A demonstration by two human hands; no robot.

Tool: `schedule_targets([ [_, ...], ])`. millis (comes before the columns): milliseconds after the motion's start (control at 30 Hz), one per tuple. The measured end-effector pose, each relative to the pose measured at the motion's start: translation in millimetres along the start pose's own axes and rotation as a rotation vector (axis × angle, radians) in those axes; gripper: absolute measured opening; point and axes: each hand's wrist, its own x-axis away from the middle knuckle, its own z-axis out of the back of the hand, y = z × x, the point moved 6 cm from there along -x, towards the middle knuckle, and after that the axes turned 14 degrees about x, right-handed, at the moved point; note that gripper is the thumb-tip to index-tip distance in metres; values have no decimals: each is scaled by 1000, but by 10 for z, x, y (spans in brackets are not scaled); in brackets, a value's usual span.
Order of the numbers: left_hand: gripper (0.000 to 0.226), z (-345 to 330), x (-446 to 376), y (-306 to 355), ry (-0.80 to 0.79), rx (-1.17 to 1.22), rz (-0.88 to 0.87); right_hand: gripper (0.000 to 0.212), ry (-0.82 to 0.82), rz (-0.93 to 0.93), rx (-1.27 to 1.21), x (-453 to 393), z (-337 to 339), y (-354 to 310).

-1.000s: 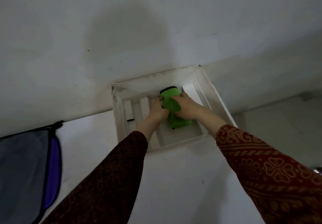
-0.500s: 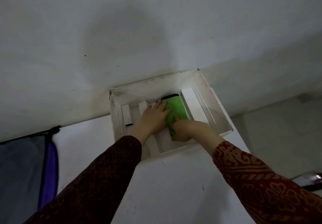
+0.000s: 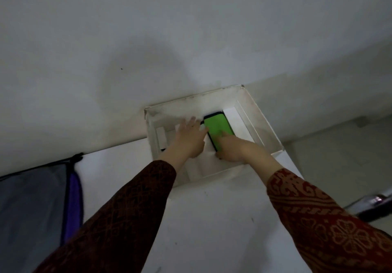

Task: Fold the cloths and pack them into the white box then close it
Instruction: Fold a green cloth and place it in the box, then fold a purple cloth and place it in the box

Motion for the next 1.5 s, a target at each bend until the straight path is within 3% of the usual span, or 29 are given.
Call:
schedule_targets([
  [100,54,366,497,-155,142,64,15,65,233,76,-98,292,221,-342],
  [233,50,654,1311,-520,408,164,19,44,638,207,-220,700,494,-1018],
  [333,49,526,1922,-975,479,222,101,35,746,321,-269,930,514,-1698],
  [467,49,109,2689,-1631,480,321,228,32,710,415,-257,964,172,-2585],
  [600,51,-525,3414,-2241,399,412,363,28,571,489,-233,831,-417,-3437],
  [800,53,-1330,4077,-2884,306,524,460,26,404,580,-19,594,-1315,-4349],
  [967,61,-1782,4253,-3090,235,530,412,19,441,593,122,535,-1638,-4544],
  [1133,73,-1960,4319,-3097,330,517,325,13,307,503,-80,396,-1496,-4504],
  [1267,67,-2054,4353,-3131,366,513,285,12,178,402,-296,325,-1335,-4462],
  [1400,56,-1985,4375,-3206,387,553,269,12,216,457,-331,360,-1204,-4518],
  [1500,51,-1923,4543,-3424,505,585,357,10,322,512,-395,402,-1029,-4515],
])
